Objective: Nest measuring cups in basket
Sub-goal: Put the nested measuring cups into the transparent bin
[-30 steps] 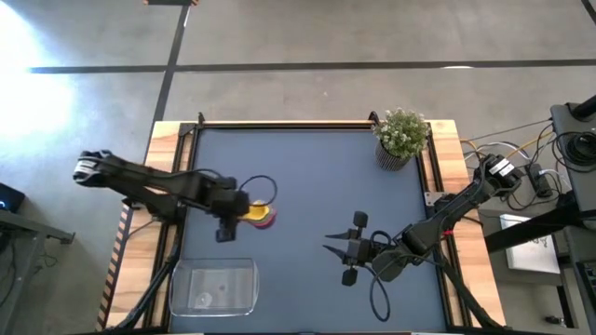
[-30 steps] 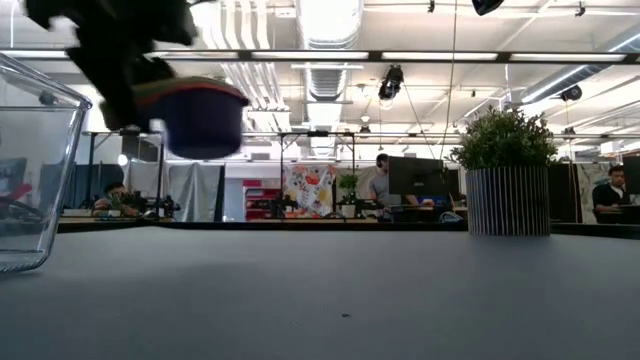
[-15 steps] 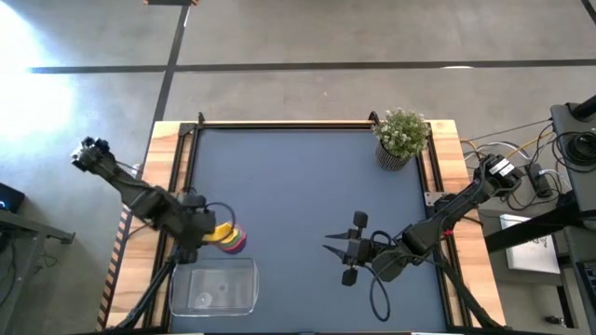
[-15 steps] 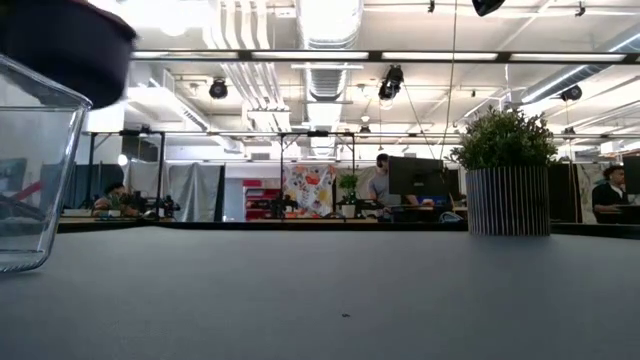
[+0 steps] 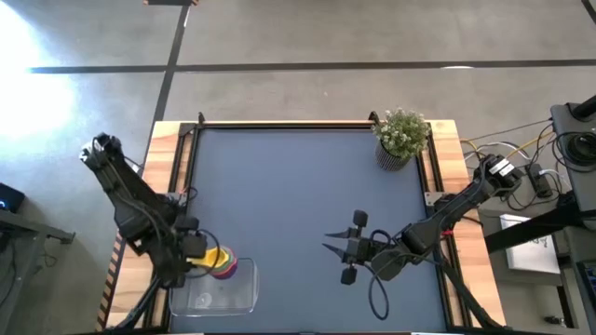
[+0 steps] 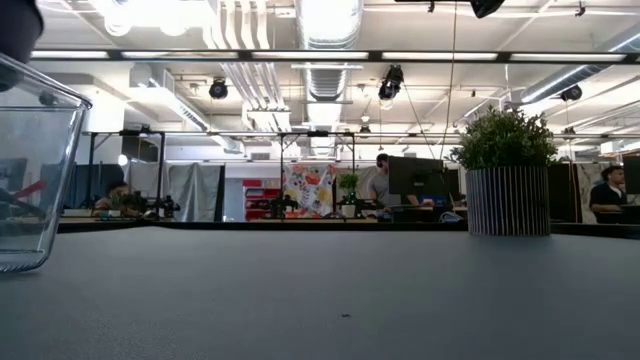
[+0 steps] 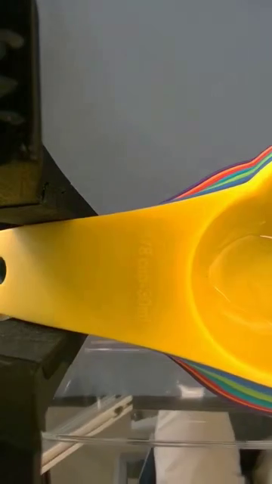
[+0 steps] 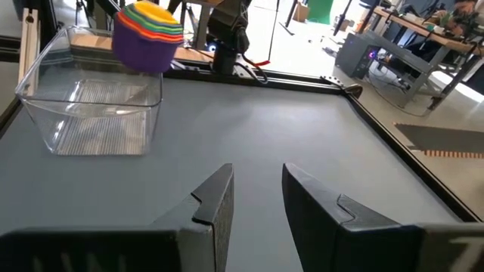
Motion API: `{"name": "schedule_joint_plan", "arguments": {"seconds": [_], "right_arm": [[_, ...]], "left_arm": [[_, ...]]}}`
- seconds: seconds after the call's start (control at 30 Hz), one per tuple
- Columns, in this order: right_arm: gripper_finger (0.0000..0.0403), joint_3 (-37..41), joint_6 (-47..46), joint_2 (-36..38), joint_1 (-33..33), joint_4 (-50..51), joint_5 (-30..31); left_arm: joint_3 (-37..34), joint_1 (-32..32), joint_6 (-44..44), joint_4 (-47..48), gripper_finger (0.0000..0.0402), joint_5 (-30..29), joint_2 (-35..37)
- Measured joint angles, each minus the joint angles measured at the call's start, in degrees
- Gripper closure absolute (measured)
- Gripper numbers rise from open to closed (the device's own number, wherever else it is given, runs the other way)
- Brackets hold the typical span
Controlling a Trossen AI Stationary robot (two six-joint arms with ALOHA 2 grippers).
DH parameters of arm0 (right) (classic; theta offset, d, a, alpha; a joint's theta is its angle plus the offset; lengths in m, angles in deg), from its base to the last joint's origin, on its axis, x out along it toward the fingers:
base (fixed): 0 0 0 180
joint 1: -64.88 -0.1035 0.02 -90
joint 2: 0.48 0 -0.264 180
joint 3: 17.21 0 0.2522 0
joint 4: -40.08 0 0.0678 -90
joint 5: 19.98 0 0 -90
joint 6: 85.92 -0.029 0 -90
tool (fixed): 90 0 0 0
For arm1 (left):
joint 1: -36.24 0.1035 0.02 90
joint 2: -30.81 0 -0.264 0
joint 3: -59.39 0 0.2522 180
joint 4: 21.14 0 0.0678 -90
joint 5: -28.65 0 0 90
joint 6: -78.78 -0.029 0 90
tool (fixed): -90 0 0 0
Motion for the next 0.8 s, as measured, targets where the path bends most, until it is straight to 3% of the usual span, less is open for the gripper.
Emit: {"name": "schedule_joint_plan", "arguments": {"seconds": [0.8], "right_arm": [[0.0301, 0.22, -1.16, 0.0, -0.02, 0.02, -0.04]], "left_arm": [[2.84, -3.59, -0.87, -10.1, 0.0277, -1.63, -14.26]]}}
